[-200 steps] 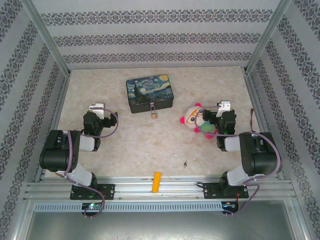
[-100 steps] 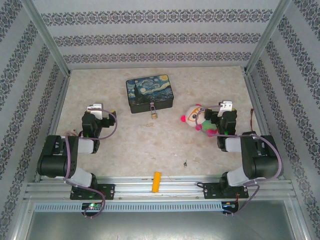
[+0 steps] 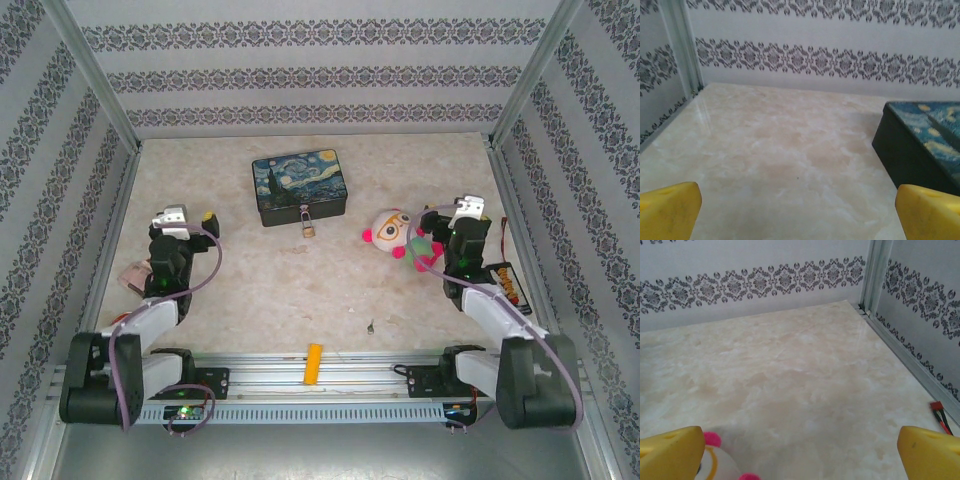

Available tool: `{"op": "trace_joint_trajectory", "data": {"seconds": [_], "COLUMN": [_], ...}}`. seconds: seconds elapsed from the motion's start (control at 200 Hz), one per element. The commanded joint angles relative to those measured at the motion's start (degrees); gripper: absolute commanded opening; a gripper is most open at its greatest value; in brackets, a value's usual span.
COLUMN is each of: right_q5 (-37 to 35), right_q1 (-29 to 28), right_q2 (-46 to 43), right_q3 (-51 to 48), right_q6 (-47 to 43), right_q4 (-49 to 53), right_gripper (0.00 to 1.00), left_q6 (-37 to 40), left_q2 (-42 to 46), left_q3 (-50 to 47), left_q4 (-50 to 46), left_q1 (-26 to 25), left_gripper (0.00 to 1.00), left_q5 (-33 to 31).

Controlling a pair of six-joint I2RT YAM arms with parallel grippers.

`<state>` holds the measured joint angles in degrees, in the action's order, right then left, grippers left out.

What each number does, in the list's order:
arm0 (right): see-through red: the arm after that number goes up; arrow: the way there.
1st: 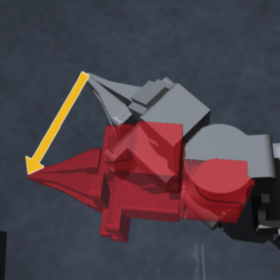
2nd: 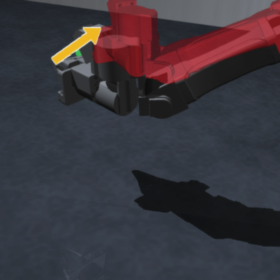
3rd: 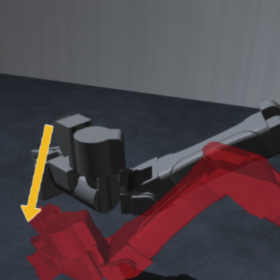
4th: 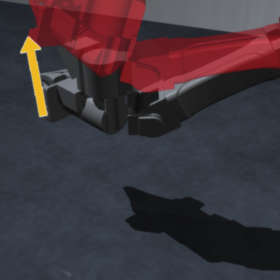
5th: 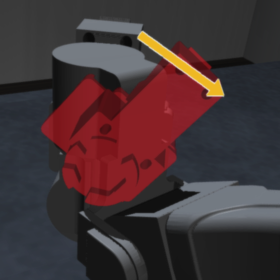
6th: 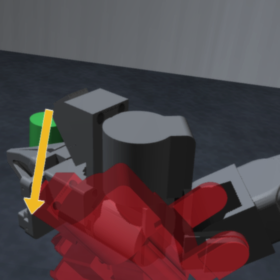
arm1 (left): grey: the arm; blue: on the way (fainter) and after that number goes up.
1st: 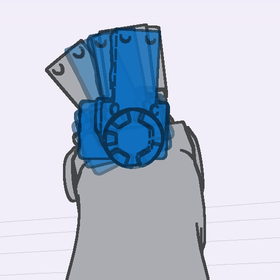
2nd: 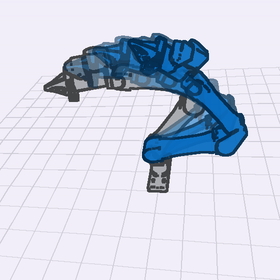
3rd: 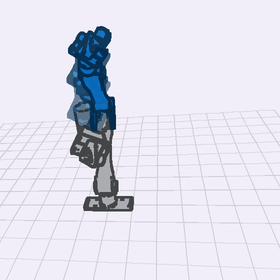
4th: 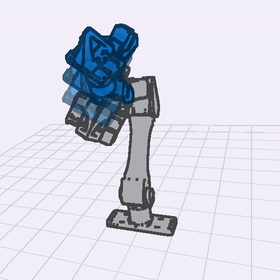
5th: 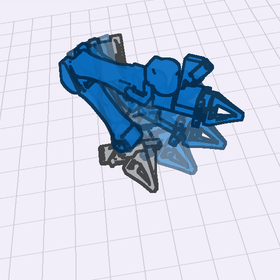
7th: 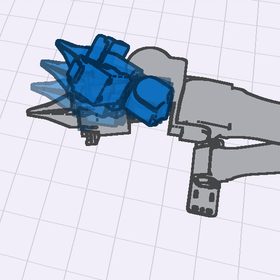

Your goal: Unlock the padlock with the key

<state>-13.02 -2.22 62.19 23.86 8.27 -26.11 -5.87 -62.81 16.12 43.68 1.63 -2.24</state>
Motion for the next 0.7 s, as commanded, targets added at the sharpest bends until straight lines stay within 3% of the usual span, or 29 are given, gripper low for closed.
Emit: {"op": "trace_joint_trajectory", "data": {"seconds": [0.0, 0.195, 0.32, 0.47, 0.695], "right_q5": [-2.9, -5.9, -8.3, -9.7, -5.7], "right_q1": [-1.7, -6.3, -10.7, -16.8, -24.7], "right_q2": [-5.3, -14.2, -16.8, -16.0, -9.9], "right_q3": [2.4, 4.9, 7.3, 10.8, 16.5], "right_q6": [3.2, 7.2, 11.0, 15.4, 19.9], "right_q4": [11.5, 24.8, 32.4, 39.6, 43.1], "right_gripper": [0.98, 0.98, 0.98, 0.98, 0.95], "left_q6": [-5.0, -11.3, -15.1, -20.9, -29.5], "left_q2": [6.5, 16.1, 18.2, 15.0, 6.2], "left_q3": [0.4, 3.5, 7.1, 12.3, 17.2], "left_q4": [-9.9, -23.5, -28.4, -32.0, -32.5], "left_q1": [0.6, 0.6, 0.6, 0.6, 0.3], "left_gripper": [0.99, 0.99, 0.99, 0.99, 0.99], "left_q5": [-3.0, -4.2, -1.7, 4.2, 15.3]}}
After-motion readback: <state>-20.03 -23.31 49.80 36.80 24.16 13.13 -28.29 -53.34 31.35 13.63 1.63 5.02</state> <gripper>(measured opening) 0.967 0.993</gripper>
